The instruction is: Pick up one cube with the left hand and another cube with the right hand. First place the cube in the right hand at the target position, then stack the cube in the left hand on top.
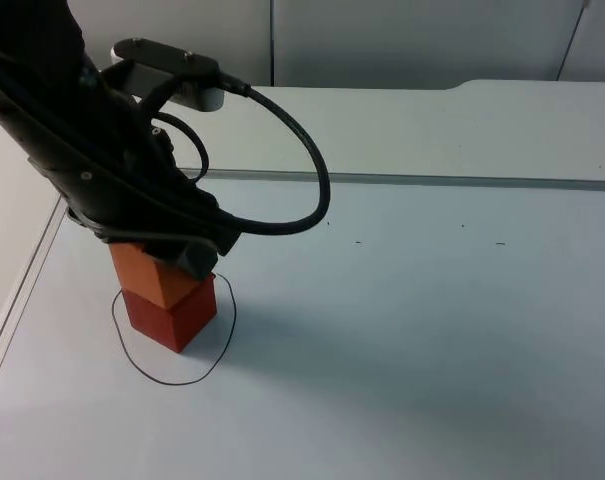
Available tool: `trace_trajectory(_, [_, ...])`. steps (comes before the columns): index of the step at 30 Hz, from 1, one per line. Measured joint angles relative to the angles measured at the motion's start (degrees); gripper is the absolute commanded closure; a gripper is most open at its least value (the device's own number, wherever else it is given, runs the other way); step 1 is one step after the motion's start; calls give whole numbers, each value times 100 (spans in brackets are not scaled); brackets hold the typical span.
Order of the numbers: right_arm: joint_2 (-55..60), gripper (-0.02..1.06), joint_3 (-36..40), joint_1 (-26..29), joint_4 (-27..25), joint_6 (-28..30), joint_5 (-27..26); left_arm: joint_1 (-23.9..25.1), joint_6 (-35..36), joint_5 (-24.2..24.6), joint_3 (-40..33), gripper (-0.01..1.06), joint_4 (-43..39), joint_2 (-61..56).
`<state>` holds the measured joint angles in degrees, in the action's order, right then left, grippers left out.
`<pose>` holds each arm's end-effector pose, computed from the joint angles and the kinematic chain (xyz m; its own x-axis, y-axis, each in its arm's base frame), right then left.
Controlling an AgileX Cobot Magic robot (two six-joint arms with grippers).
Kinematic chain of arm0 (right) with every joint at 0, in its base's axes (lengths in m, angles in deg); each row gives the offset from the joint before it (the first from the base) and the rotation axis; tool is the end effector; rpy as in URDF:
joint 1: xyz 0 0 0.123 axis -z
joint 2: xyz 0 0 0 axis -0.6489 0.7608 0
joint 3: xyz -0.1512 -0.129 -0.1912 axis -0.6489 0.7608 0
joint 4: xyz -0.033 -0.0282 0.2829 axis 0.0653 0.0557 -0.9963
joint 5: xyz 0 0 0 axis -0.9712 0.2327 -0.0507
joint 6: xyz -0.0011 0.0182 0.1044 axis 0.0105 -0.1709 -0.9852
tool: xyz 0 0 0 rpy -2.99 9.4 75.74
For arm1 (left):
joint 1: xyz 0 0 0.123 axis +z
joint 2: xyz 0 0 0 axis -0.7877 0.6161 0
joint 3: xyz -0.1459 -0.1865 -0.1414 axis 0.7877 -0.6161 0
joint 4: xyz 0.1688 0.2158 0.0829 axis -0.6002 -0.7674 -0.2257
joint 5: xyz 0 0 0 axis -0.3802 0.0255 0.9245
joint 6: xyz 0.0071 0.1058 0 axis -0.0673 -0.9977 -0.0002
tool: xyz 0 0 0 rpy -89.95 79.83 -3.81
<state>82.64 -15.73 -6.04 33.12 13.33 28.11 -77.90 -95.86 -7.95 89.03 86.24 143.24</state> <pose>0.0876 0.0976 0.4218 -0.0098 -0.2961 -0.9551 -0.7654 0.6169 -0.1834 0.3278 -0.1735 0.1061 -0.7920 0.4845 -0.3714 0.5467 0.8336 -0.0784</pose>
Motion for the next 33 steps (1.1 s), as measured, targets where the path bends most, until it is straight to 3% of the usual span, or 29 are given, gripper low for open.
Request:
trace_trajectory(7, [0,26,0,0,0,0,0,0,0,-75,37,102,69,55])
trace_trajectory(10, [0,26,0,0,0,0,0,0,0,-85,37,92,79,55])
trace_trajectory(14, [0,26,0,0,0,0,0,0,0,-57,37,61,79,55])
trace_trajectory(20, [0,26,0,0,0,0,0,0,0,81,46,45,79,55])
trace_trajectory(33, [0,26,0,0,0,0,0,0,0,414,215,44,79,22])
